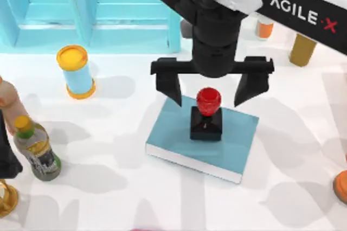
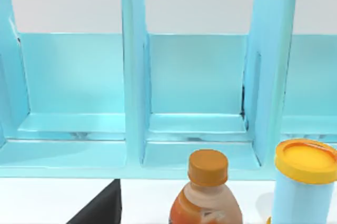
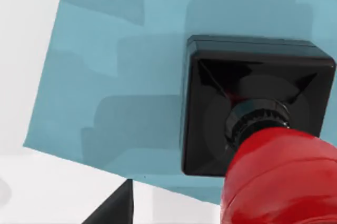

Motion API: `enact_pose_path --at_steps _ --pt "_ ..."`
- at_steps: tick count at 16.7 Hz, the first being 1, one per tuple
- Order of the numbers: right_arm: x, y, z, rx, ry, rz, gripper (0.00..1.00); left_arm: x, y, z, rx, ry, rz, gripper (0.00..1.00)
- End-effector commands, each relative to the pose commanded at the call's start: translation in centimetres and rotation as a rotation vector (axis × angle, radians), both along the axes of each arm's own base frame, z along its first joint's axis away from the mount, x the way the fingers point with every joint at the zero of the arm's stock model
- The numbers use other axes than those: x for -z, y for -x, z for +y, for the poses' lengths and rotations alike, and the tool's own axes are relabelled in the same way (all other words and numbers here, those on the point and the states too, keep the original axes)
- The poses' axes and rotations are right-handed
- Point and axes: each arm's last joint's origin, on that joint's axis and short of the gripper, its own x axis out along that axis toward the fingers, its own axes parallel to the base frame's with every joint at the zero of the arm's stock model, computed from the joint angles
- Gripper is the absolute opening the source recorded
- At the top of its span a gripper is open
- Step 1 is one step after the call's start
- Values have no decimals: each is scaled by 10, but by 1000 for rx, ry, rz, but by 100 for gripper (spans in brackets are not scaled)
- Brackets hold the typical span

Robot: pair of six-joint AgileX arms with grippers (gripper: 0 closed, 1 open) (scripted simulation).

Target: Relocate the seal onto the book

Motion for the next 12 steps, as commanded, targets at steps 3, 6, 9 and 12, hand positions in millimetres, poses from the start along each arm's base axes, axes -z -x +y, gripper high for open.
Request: enact_pose_path --at_steps 3,6,9,12 --pt "0 0 0 0 0 0 100 0 0 0 0 0 0 100" --pt "-3 0 1 -2 0 2 100 0 0 0 0 0 0 100" --pt "-22 0 1 -1 -3 -2 100 0 0 0 0 0 0 100" --pt "-30 0 0 1 0 0 100 0 0 0 0 0 0 100"
